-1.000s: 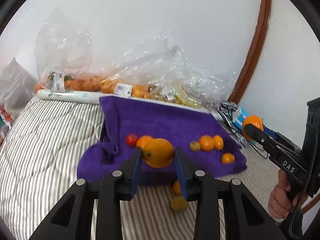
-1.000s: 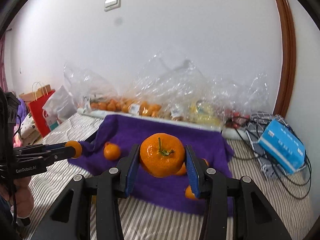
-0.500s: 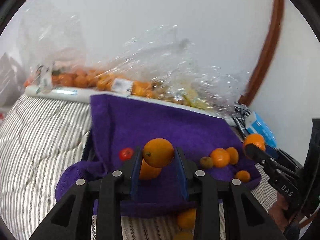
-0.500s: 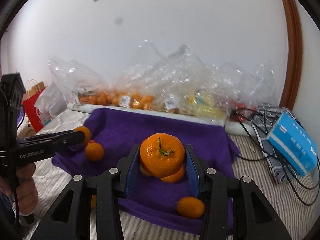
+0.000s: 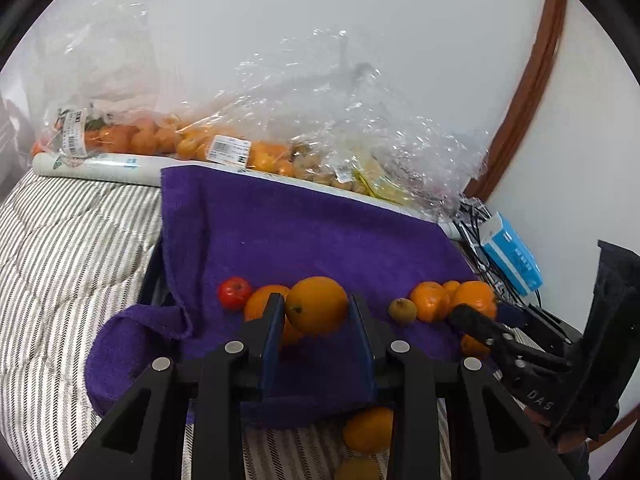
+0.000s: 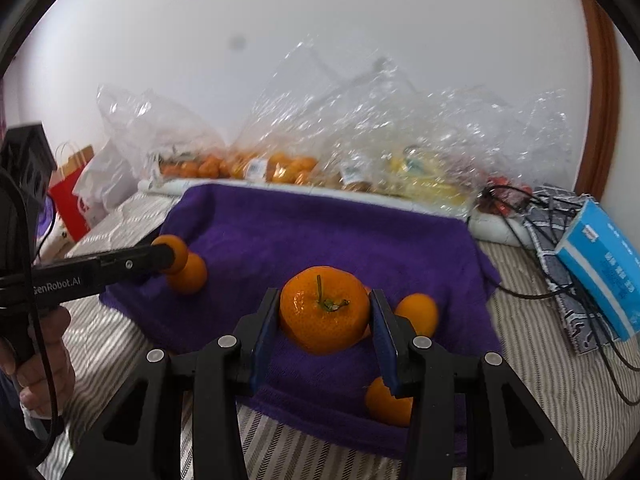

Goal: Organize fruits
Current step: 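Lower the stemmed orange onto the towel with the right tool while the left tool lowers its orange, then open both tools to release the oranges and withdraw from the towel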

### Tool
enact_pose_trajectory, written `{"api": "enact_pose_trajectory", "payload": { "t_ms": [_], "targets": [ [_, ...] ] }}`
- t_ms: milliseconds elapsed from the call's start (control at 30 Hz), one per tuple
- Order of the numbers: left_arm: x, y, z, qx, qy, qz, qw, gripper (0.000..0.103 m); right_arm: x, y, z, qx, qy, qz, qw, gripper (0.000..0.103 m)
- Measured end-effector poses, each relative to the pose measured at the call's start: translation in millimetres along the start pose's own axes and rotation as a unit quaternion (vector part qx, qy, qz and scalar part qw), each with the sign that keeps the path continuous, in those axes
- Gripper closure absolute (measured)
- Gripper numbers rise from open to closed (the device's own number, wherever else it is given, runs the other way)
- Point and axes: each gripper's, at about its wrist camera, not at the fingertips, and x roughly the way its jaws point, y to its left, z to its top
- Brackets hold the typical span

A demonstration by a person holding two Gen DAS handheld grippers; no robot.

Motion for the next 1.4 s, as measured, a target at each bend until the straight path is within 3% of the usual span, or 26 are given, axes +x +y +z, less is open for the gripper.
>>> {"api": "enact_pose_trajectory", "payload": {
  "t_ms": [600, 1067, 1167, 1400],
  "targets": [
    [11.5, -10.1, -6.2, 0.021, 0.028, 0.005, 0.9994, 0.072, 17.6, -8.2, -8.6, 0.011, 0.034, 0.000, 0.999, 0.059],
    [6.4, -14.0, -5.7, 0.026, 0.018, 0.000, 0.9995, 0.072, 8.4, -9.4, -6.4, 0.012, 0.013, -0.006, 1.000, 0.059],
    [0.8, -14.7, -4.5, 0.024, 0.007, -0.006, 0.9997, 0.062, 4.1, -12.5, -5.1, 0.019, 0.003, -0.011, 1.000, 0.056],
    [-4.6, -16.7, -3.7, 0.027, -0.007, -0.002, 0.9996, 0.061, -2.9, -14.5, -3.3, 0.029, -0.014, -0.026, 0.999, 0.050]
  ]
}}
